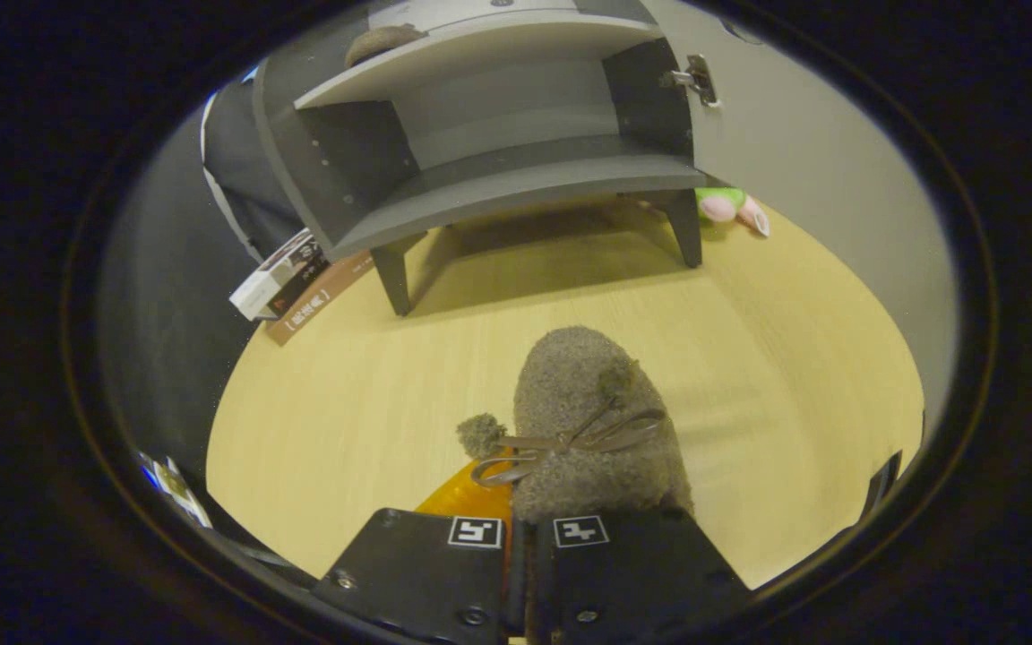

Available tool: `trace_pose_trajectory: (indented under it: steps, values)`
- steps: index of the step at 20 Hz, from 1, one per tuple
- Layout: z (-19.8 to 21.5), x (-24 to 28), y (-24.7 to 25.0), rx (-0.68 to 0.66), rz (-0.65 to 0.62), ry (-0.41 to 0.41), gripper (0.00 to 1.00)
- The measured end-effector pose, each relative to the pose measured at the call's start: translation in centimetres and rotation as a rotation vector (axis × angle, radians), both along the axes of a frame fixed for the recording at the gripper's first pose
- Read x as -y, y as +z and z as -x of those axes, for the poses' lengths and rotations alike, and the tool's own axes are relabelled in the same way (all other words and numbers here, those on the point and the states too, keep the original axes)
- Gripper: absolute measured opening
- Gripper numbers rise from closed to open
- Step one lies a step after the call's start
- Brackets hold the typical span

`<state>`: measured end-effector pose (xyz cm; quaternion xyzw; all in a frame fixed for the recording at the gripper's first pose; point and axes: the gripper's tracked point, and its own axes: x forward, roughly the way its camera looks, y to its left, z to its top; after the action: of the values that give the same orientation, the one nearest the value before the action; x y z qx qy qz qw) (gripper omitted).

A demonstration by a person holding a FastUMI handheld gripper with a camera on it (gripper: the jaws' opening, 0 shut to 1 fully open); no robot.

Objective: Open the shoe cabinet door, grab the shoes and put them into the shoe cabinet, then close the shoe cabinet door.

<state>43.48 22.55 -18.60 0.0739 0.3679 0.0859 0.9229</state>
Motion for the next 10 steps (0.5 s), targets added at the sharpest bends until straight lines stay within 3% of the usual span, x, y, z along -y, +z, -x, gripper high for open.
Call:
trace_pose_trajectory:
  steps: [10]
  values:
    - [0.3,-1.9,20.4,0.373,0.082,0.057,0.08]
